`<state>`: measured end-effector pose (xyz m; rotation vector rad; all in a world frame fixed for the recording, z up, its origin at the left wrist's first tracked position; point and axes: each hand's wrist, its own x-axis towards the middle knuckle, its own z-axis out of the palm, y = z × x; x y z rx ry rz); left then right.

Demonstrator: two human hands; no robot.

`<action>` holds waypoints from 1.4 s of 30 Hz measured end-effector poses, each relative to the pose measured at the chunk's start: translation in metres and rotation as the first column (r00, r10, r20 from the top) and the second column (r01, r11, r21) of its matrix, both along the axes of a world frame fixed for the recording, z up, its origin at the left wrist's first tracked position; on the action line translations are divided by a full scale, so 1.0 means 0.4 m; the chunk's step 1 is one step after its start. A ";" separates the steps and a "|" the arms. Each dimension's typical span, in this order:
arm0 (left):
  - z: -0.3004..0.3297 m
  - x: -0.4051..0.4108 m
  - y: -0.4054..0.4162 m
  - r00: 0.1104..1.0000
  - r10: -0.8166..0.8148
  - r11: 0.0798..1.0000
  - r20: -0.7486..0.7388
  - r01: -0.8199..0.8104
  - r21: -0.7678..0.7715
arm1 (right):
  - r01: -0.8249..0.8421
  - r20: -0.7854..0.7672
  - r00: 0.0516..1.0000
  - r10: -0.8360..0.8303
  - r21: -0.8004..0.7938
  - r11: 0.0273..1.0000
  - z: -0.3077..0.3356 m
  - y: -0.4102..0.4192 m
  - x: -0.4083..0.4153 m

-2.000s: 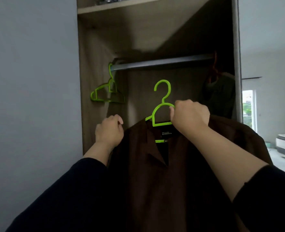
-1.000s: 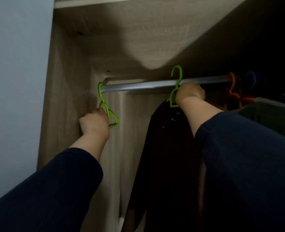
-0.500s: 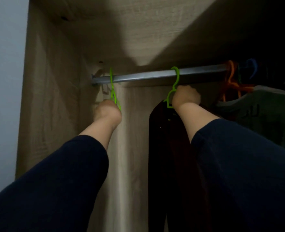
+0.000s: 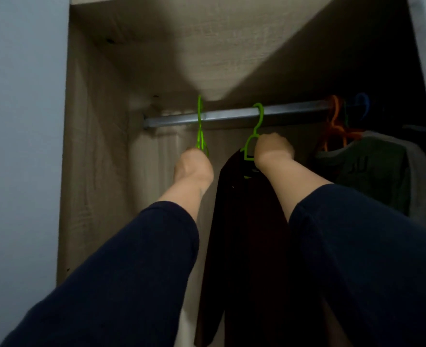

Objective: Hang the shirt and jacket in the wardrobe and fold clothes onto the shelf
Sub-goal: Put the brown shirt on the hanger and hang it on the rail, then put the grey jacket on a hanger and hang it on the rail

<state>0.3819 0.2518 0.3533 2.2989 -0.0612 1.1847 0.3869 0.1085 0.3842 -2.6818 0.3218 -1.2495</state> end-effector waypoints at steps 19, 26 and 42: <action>-0.469 -0.252 -0.037 0.964 -0.114 0.985 -0.239 0.078 -0.156 | -0.418 -0.058 0.724 0.688 0.756 0.504 -0.321 0.189 -0.087; -0.688 -0.373 -0.078 0.938 -0.063 0.947 -0.340 -0.051 -0.317 | -0.365 -0.158 0.553 0.818 0.837 0.408 -0.521 0.195 -0.174; -0.869 -0.735 -0.233 0.936 0.175 0.897 -0.305 -0.279 -0.342 | -0.421 -0.303 0.262 0.916 0.818 0.391 -0.737 0.040 -0.493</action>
